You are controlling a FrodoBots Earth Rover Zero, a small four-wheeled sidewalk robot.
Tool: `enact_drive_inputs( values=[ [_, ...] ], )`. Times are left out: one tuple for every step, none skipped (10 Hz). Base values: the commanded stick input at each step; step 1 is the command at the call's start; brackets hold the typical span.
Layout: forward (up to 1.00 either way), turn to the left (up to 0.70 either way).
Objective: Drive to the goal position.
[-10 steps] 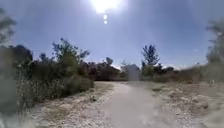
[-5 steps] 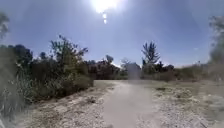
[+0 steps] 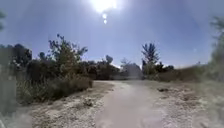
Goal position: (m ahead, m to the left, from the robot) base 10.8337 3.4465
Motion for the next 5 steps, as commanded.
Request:
enact_drive_inputs(
  values=[
    [0.45, -0.26],
    [0.45, -0.27],
    [0.45, -0.27],
    [0.45, -0.27],
    [0.45, -0.27]
  ],
)
